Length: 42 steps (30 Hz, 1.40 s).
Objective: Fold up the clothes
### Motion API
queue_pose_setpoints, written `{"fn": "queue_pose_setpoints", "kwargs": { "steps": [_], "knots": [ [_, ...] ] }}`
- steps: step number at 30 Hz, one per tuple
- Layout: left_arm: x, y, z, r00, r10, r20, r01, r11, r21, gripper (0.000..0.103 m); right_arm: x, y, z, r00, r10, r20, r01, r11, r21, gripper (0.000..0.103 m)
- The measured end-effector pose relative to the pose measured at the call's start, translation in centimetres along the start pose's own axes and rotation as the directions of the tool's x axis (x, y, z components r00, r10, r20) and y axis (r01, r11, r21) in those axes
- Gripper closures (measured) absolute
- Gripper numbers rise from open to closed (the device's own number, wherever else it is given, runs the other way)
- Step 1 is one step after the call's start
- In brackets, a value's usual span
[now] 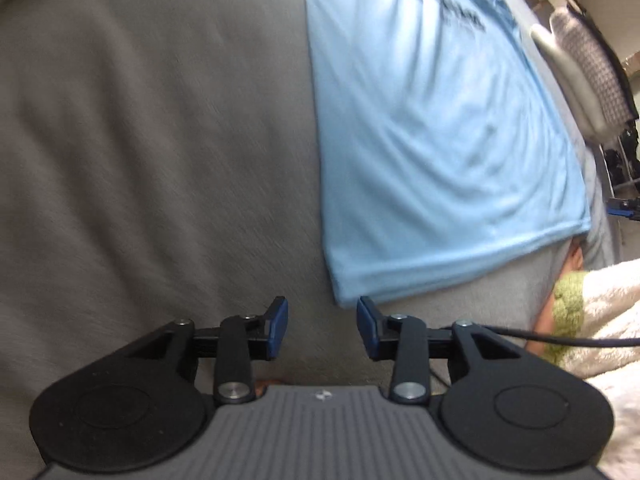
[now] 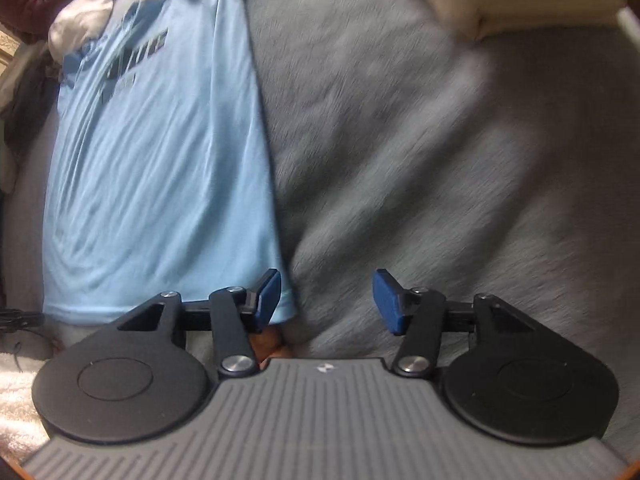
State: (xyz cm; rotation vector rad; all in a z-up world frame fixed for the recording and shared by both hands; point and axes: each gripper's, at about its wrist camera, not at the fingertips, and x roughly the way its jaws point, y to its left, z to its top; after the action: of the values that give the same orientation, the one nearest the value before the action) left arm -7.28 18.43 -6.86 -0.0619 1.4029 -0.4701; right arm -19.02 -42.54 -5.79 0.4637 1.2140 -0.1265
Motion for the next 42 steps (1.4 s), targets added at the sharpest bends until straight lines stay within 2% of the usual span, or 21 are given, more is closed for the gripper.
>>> {"fn": "queue_pose_setpoints", "kwargs": {
  "steps": [2,5,7,9,11,12,15,19,22,25,26,27,30,32,35,39,42],
  "knots": [
    [-1.1,0.2,1.3,0.998,0.027,0.050,-0.026,1.000,-0.009,0.060,-1.0,0.5,0.9,0.995,-0.023,0.095,0.029,0.998,-0.055,0.053],
    [-1.2,-0.5,4.2,0.985,0.089,0.145,-0.087,0.996,-0.016,0.059,-0.2,3.9,2.2,0.963,-0.040,0.265,0.092,0.978,-0.185,0.053],
    [-0.5,-2.1,6.5,0.970,0.109,0.215,-0.115,0.993,0.016,0.059,1.8,7.5,3.8,0.936,0.009,0.351,0.088,0.962,-0.258,0.055],
    [0.5,-4.4,8.8,0.951,0.113,0.289,-0.133,0.990,0.051,0.058,4.3,11.1,5.8,0.917,0.072,0.393,0.068,0.941,-0.331,0.062],
    [1.8,-6.4,11.1,0.933,0.105,0.345,-0.134,0.989,0.061,0.057,6.9,14.1,7.4,0.915,0.111,0.387,0.052,0.920,-0.387,0.069],
    [2.7,-7.1,12.1,0.932,0.100,0.349,-0.127,0.990,0.054,0.057,8.2,15.3,8.2,0.918,0.125,0.376,0.041,0.914,-0.403,0.075],
    [5.5,-9.0,14.6,0.930,0.113,0.349,-0.138,0.989,0.049,0.058,11.3,16.8,10.3,0.926,0.118,0.358,0.039,0.915,-0.402,0.085],
    [7.6,-8.6,14.1,0.928,0.153,0.340,-0.182,0.982,0.053,0.059,13.0,13.0,10.5,0.943,0.061,0.326,0.046,0.949,-0.311,0.088],
    [8.3,-7.3,13.9,0.930,0.143,0.338,-0.163,0.986,0.031,0.062,12.4,8.1,9.4,0.940,0.037,0.340,0.039,0.976,-0.214,0.103],
    [7.9,-6.3,13.7,0.931,0.111,0.348,-0.121,0.993,0.006,0.062,11.1,6.3,9.1,0.929,0.000,0.370,0.061,0.986,-0.154,0.103],
    [7.8,-6.1,13.9,0.930,0.107,0.350,-0.111,0.994,-0.010,0.062,10.7,5.7,9.0,0.925,-0.012,0.379,0.068,0.989,-0.134,0.098],
    [7.6,-6.0,14.1,0.929,0.104,0.355,-0.103,0.994,-0.023,0.062,10.3,5.6,9.0,0.922,-0.009,0.387,0.063,0.990,-0.128,0.098],
    [7.2,-6.2,14.5,0.916,0.125,0.381,-0.129,0.991,-0.014,0.062,10.1,8.6,9.9,0.915,0.067,0.398,0.011,0.982,-0.191,0.098],
    [7.4,-7.1,14.9,0.907,0.139,0.398,-0.168,0.985,0.038,0.059,10.8,12.5,10.4,0.911,0.128,0.391,-0.009,0.956,-0.293,0.098],
    [7.8,-8.8,15.6,0.891,0.105,0.442,-0.180,0.975,0.131,0.058,13.0,17.8,11.1,0.912,0.229,0.341,-0.074,0.908,-0.412,0.098],
    [8.3,-11.0,16.7,0.866,0.038,0.499,-0.176,0.956,0.233,0.058,16.3,22.7,11.7,0.921,0.256,0.292,-0.083,0.865,-0.496,0.098],
    [9.5,-11.5,19.3,0.863,-0.028,0.504,-0.108,0.965,0.239,0.059,18.2,22.8,12.3,0.935,0.221,0.276,-0.078,0.890,-0.449,0.100]
  ]
}}
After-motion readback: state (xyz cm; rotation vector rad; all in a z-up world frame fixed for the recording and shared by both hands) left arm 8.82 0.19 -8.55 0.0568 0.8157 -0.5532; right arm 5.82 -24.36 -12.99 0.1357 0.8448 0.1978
